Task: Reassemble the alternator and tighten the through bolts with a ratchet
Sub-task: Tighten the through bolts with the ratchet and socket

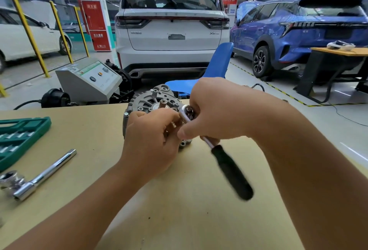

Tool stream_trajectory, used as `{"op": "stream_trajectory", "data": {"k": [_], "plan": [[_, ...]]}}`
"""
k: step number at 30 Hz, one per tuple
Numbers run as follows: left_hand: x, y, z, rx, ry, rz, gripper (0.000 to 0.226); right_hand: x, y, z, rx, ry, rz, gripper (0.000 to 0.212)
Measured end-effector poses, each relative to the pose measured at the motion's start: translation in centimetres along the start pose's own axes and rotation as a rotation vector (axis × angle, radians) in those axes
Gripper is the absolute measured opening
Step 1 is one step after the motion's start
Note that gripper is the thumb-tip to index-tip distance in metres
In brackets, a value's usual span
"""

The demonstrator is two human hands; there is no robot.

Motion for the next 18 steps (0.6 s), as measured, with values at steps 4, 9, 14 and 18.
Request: {"op": "stream_trajectory", "data": {"k": [4, 9, 14, 18], "plan": [[-0.2, -0.8, -0.2, 0.066, -0.012, 0.044, 0.020, -0.3, -0.5, 0.7, 0.104, 0.117, 0.054, 0.009], [-0.2, -0.3, 0.1, 0.045, 0.023, 0.028, 0.022, 0.2, 0.0, -0.1, -0.004, -0.019, -0.032, 0.044], [-0.1, -0.5, -0.1, 0.006, -0.034, -0.011, 0.020, 0.0, -0.7, 0.1, 0.131, 0.011, 0.069, 0.021], [0.0, -0.4, -0.3, -0.040, -0.055, -0.008, 0.013, 0.1, -0.5, 0.3, 0.116, 0.029, 0.070, 0.015]]}}
Point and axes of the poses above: each hand's wrist, its own x-axis away from the middle knuckle, its own z-axis out of the back of the hand, y = z × x, the point moved 10 cm from there along -x, towards the middle knuckle, and after that the axes turned 9 degrees about y, right-handed, at the moved point
